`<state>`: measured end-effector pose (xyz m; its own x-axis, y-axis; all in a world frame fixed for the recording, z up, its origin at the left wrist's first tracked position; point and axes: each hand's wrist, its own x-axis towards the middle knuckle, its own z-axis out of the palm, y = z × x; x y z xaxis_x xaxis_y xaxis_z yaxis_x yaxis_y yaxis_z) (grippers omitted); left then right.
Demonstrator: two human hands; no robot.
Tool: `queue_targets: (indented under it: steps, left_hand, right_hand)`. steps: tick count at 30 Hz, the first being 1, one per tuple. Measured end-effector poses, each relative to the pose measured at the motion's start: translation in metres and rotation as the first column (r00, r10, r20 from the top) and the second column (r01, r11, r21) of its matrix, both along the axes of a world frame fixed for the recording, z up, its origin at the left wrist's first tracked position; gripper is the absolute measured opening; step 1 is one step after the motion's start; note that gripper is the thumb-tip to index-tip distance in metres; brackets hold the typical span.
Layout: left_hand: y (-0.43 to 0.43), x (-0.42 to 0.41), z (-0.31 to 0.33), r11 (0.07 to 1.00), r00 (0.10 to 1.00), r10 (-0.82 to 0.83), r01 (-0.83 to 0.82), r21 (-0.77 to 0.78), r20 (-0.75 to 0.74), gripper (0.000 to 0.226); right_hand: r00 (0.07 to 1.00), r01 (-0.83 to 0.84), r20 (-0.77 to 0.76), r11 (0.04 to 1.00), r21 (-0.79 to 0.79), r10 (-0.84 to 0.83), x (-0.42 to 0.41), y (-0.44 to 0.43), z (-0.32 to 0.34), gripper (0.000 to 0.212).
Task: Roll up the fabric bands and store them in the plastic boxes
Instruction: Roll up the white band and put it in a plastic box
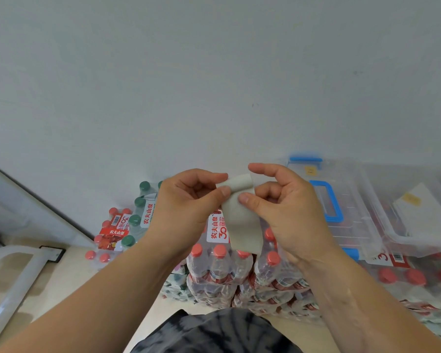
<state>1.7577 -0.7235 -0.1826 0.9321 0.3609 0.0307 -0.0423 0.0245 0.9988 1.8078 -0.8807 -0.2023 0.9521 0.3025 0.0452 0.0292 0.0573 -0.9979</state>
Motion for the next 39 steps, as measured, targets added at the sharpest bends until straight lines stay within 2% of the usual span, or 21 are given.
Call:
queue_targets:
  steps: [6, 9, 12, 14, 16, 20, 25, 29, 31, 33, 39]
  left_hand:
    - [0.003, -0.001, 0.000, 0.990, 1.000, -0.002, -0.002, 0.140, 0.026, 0.023]
    - [0.004, -0.001, -0.002, 0.988, 0.998, -0.054, 0.052, 0.142, 0.011, 0.026]
    - [0.005, 0.000, -0.003, 0.994, 0.995, -0.101, 0.101, 0.052, -0.005, 0.027]
    - [0.004, -0.001, -0.002, 0.992, 0.992, -0.125, 0.125, -0.028, -0.018, 0.018]
    - [0.001, -0.001, 0.000, 0.989, 0.990, -0.134, 0.131, -0.068, -0.042, 0.021]
    - [0.001, 0.003, 0.001, 0.994, 0.994, -0.106, 0.106, -0.025, -0.004, 0.014]
    - [0.002, 0.003, 0.001, 0.991, 0.991, -0.136, 0.136, 0.016, 0.006, 0.028]
    - [0.000, 0.002, 0.003, 0.989, 0.991, -0.136, 0.136, -0.048, 0.002, 0.019]
    - [0.000, 0.003, 0.004, 0.988, 0.991, -0.133, 0.130, -0.080, -0.032, 0.017]
    - [0.000, 0.004, 0.003, 0.991, 0.991, -0.124, 0.122, -0.049, -0.049, 0.013]
    - [0.001, 0.005, 0.002, 0.996, 0.997, -0.083, 0.083, 0.020, -0.004, 0.023]
  right_hand:
    - [0.998, 0.031, -0.061, 0.997, 0.069, -0.027, -0.004, 0.003, 0.002, 0.033]
    - [0.997, 0.067, -0.047, 0.996, 0.055, -0.064, -0.003, 0.003, 0.001, 0.018]
    - [0.997, 0.056, -0.048, 0.995, 0.080, -0.052, -0.002, 0.000, 0.001, 0.021]
    - [0.997, 0.053, -0.065, 0.992, 0.113, -0.046, -0.001, -0.002, 0.003, 0.019]
    - [0.997, 0.048, -0.070, 0.988, 0.149, -0.038, -0.002, -0.003, 0.006, 0.022]
    - [0.997, 0.015, -0.073, 0.985, 0.171, -0.003, -0.002, -0.004, 0.010, 0.023]
    - [0.995, 0.074, -0.079, 0.985, 0.153, -0.062, -0.002, -0.002, 0.011, 0.025]
    - [0.996, 0.085, -0.040, 0.991, 0.102, -0.081, -0.002, -0.004, 0.012, 0.018]
    - [0.997, 0.068, -0.055, 0.990, 0.120, -0.062, -0.002, -0.004, 0.011, 0.022]
    - [0.996, 0.055, -0.077, 0.989, 0.134, -0.045, -0.003, -0.004, 0.011, 0.029]
    - [0.992, 0.095, -0.092, 0.990, 0.101, -0.086, -0.005, -0.003, 0.009, 0.027]
